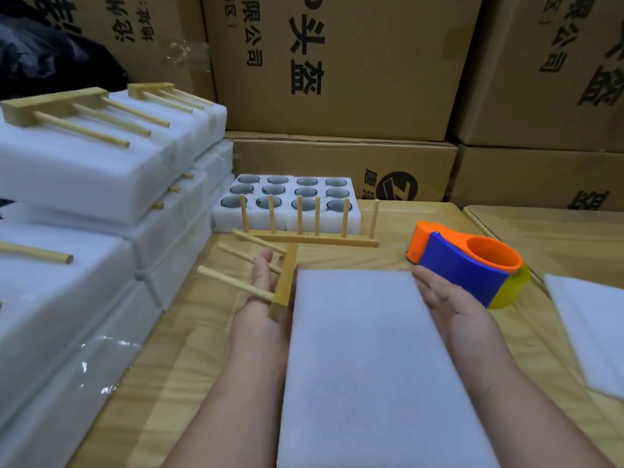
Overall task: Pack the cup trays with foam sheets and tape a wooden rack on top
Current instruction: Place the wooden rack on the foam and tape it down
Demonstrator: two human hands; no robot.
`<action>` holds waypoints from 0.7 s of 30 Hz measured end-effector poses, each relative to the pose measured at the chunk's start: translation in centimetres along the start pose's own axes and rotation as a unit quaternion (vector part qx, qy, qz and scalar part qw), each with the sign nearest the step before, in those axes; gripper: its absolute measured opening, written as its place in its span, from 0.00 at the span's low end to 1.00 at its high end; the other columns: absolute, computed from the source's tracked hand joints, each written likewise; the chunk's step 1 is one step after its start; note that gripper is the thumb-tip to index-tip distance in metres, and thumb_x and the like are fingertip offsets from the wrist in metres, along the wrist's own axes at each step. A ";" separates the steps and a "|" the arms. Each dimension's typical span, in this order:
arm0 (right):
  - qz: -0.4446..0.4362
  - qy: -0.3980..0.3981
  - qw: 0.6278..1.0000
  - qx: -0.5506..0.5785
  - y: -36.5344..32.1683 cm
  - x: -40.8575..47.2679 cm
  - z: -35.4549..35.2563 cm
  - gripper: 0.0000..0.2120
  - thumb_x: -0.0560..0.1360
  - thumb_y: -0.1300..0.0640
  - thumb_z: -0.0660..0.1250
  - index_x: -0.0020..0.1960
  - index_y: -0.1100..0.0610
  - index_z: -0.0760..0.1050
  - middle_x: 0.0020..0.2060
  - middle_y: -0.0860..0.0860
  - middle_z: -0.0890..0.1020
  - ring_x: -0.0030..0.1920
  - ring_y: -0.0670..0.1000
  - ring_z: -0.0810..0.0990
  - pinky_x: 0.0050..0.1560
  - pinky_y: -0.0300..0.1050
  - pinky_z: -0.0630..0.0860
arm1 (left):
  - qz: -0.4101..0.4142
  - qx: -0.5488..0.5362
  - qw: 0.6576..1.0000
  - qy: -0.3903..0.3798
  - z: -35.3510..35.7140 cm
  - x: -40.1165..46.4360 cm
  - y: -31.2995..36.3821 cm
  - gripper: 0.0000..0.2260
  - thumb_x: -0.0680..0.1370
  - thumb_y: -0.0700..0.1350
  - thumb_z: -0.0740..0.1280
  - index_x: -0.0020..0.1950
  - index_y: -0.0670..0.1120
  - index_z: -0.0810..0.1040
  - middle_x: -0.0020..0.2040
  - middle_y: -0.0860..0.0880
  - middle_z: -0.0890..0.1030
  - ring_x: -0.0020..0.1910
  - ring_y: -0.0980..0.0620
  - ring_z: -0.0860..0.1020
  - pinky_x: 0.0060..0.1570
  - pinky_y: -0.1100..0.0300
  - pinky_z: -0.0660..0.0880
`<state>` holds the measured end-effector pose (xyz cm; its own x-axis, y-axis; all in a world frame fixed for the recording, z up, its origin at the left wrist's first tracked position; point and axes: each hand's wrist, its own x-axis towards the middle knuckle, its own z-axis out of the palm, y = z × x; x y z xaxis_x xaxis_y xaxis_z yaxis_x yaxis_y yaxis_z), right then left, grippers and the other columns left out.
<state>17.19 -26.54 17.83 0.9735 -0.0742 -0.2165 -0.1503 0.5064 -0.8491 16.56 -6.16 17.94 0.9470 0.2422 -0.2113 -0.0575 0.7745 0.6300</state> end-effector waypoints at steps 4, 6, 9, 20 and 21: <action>0.004 0.001 1.000 0.009 -0.3 0.1 0.1 0.15 0.81 0.53 0.61 0.62 0.56 0.79 0.56 0.52 0.87 0.56 0.54 0.86 0.61 0.54 0.78 | 0.089 0.124 0.988 -0.016 0.7 0.3 1.7 0.11 0.74 0.57 0.74 0.52 0.53 0.88 0.51 0.49 0.88 0.49 0.51 0.85 0.43 0.57 0.81; 0.003 0.011 1.000 0.008 -0.4 0.3 0.2 0.15 0.80 0.53 0.61 0.62 0.57 0.79 0.56 0.53 0.87 0.55 0.54 0.86 0.60 0.54 0.79 | 0.147 0.227 0.961 -0.053 1.6 -0.2 3.3 0.11 0.73 0.58 0.76 0.52 0.57 0.88 0.56 0.50 0.86 0.50 0.53 0.83 0.47 0.58 0.78; 0.005 0.020 1.000 0.014 -0.4 0.4 0.3 0.18 0.80 0.54 0.61 0.66 0.58 0.77 0.58 0.54 0.86 0.57 0.54 0.86 0.58 0.52 0.80 | 0.223 0.342 0.899 -0.158 3.7 -1.8 5.5 0.06 0.75 0.54 0.76 0.50 0.58 0.89 0.65 0.51 0.82 0.55 0.62 0.81 0.45 0.70 0.77; 0.017 0.005 1.000 0.003 -0.5 0.3 0.4 0.21 0.80 0.53 0.61 0.70 0.59 0.75 0.64 0.57 0.82 0.64 0.59 0.81 0.66 0.58 0.76 | 0.181 0.773 0.580 -0.180 6.4 -5.5 3.5 0.08 0.76 0.58 0.74 0.54 0.61 0.86 0.71 0.63 0.73 0.63 0.60 0.75 0.57 0.61 0.71; 0.016 0.007 1.000 -0.001 -0.6 0.3 0.4 0.21 0.80 0.53 0.61 0.70 0.59 0.75 0.63 0.56 0.83 0.63 0.58 0.82 0.65 0.58 0.76 | 0.182 0.785 0.563 -0.183 6.3 -5.4 3.1 0.11 0.75 0.59 0.74 0.56 0.61 0.85 0.70 0.63 0.73 0.63 0.60 0.75 0.56 0.62 0.70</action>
<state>17.61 -26.50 18.46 0.9659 -0.0696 -0.2494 -0.1812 0.5062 -0.8432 13.24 -8.76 25.81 0.9810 -0.1422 0.1316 -0.1907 -0.8285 0.5265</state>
